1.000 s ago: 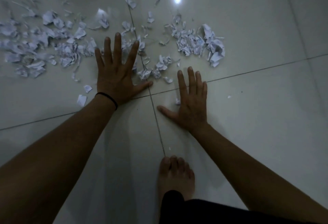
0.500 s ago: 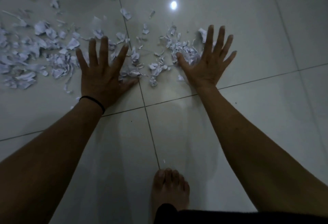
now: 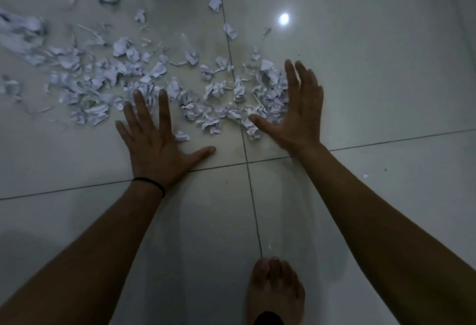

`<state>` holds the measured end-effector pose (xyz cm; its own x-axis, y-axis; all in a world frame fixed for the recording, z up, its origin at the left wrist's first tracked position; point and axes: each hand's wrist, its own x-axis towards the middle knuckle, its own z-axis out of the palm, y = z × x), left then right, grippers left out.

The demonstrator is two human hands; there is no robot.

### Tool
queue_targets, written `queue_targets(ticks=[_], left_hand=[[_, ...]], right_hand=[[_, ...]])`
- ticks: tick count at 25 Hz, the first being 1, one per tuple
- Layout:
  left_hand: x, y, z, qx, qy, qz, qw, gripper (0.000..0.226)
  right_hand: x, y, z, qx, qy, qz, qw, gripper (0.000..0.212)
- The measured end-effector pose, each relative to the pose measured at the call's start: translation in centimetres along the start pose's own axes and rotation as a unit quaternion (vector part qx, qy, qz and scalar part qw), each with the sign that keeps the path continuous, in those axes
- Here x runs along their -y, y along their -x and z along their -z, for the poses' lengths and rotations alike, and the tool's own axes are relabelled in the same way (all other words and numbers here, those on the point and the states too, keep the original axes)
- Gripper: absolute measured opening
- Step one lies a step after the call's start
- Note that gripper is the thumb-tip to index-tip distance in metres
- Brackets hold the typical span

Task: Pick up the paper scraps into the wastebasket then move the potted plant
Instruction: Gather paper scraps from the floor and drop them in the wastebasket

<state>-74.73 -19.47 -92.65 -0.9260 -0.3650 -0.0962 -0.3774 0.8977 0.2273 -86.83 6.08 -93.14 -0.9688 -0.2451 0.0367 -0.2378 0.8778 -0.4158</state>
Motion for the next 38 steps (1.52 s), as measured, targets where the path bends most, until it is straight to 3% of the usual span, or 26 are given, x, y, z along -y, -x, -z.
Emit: queue_targets(ticks=[4, 11, 14, 17, 20, 22, 26, 32, 35, 38], left_hand=[[-0.3, -4.5, -0.5, 0.013, 0.015, -0.037, 0.999, 0.141], [-3.6, -9.4, -0.5, 0.076, -0.003, -0.254, 0.964, 0.141], [-4.0, -10.0, -0.9, 0.070, -0.033, -0.296, 0.952, 0.135], [-4.4, -10.0, -1.6, 0.039, -0.048, -0.280, 0.958, 0.116], [-4.8, -10.2, -2.0, -0.036, 0.001, -0.295, 0.955, 0.070], [-4.7, -10.0, -2.0, -0.070, 0.018, -0.286, 0.955, 0.051], [-4.1, -9.1, -2.4, -0.111, 0.058, -0.198, 0.972, 0.040], [-3.6, -9.2, -2.4, -0.094, 0.105, -0.159, 0.977, 0.062], [-3.4, -9.0, -1.9, -0.094, 0.062, -0.169, 0.979, 0.040], [-2.9, -9.4, -1.4, -0.073, -0.002, -0.200, 0.977, 0.014]], right_hand=[[-0.8, 0.3, 0.3, 0.035, 0.060, 0.022, 0.997, 0.140], [0.8, -4.4, -0.1, 0.146, 0.011, 0.136, 0.980, 0.138], [0.7, -4.7, 0.2, 0.186, 0.036, 0.186, 0.964, 0.142], [0.5, -4.6, -0.4, 0.181, 0.092, 0.225, 0.953, 0.147], [1.1, -4.9, -1.2, 0.158, 0.093, 0.226, 0.957, 0.144], [1.7, -5.6, -1.6, 0.145, 0.083, 0.221, 0.961, 0.139], [3.2, -7.1, -2.5, 0.127, 0.089, 0.258, 0.954, 0.116], [4.2, -6.7, -4.1, 0.047, 0.085, 0.301, 0.949, 0.074], [4.1, -6.3, -4.0, 0.006, 0.075, 0.284, 0.956, 0.052], [4.7, -6.2, -3.8, 0.001, 0.102, 0.271, 0.957, 0.042]])
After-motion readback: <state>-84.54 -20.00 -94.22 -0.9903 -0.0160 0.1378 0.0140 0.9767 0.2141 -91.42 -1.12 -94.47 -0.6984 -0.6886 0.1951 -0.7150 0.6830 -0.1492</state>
